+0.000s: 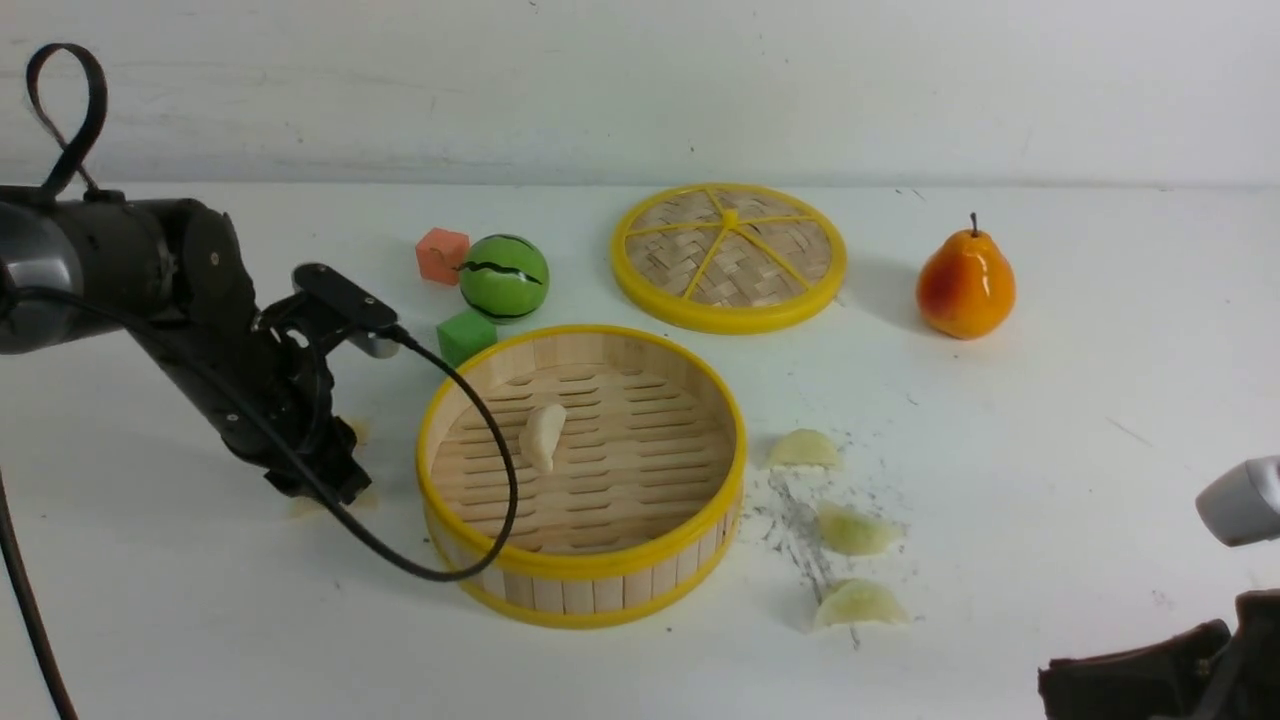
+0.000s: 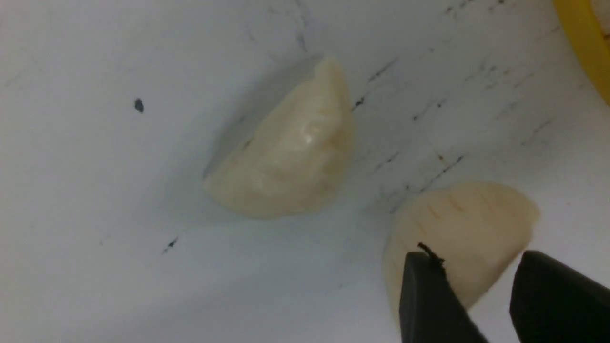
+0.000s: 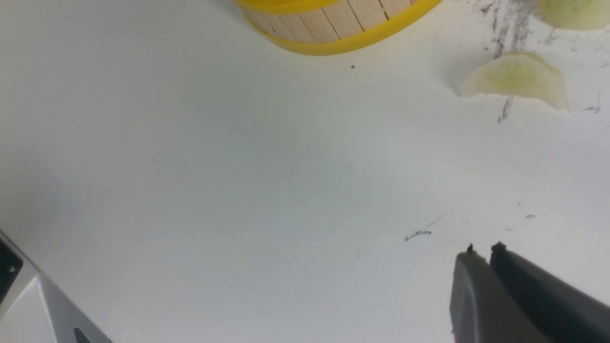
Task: Put the dumplings into the steamer on the white table.
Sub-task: 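Reach for and grasp a dumpling on the table with the left gripper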
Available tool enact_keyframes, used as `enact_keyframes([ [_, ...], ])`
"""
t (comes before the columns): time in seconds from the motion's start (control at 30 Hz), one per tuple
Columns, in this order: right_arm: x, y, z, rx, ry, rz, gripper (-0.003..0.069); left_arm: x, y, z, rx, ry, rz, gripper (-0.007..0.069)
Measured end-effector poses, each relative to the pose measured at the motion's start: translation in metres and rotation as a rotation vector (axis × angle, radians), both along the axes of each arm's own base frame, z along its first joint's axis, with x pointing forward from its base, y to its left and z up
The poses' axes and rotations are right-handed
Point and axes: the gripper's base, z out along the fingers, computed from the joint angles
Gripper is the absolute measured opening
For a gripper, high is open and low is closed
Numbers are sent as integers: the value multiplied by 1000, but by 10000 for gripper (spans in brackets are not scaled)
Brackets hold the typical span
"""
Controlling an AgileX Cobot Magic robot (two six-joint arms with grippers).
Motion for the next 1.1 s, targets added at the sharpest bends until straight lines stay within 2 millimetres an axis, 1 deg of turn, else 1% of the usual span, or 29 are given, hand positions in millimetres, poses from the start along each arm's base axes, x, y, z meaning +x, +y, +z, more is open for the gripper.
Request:
enact_keyframes([
  [0.17,1,0,0,-4,-6,-4,43,2,0,-5,-8,6,27,214],
  [0.33,1,-1,0,-6,-10,-10,46,4,0,-5,-55,11,165,108],
  [0.37,1,-1,0,-7,-11,-10,47,4,0,-4,-62,12,182,106],
  [0.43,1,-1,0,-9,-13,-11,50,4,0,-4,-101,23,307,100],
  [0.57,1,-1,0,-8,-13,-11,54,5,1,-5,-161,38,496,98],
  [0.73,1,-1,0,-8,-14,-13,58,6,1,-4,-178,40,550,97],
  [0.8,2,-1,0,-9,-15,-13,60,6,2,-4,-179,40,556,120],
  [0.83,2,-1,0,-9,-15,-13,61,6,2,-5,-178,42,560,156],
  [0.87,2,-1,0,-9,-15,-13,61,6,2,-5,-178,42,560,156],
  [0.9,2,-1,0,-9,-15,-13,62,5,2,-7,-172,61,564,212],
  [0.97,2,-1,0,-9,-15,-14,62,1,2,-18,-150,113,569,290],
  [1.0,2,-1,0,-8,-15,-14,62,1,2,-18,-151,112,569,295],
  [1.03,2,-1,0,-8,-15,-14,62,2,2,-18,-152,109,570,320],
  [1.1,2,-1,0,-7,-15,-15,62,2,2,-19,-153,104,570,330],
])
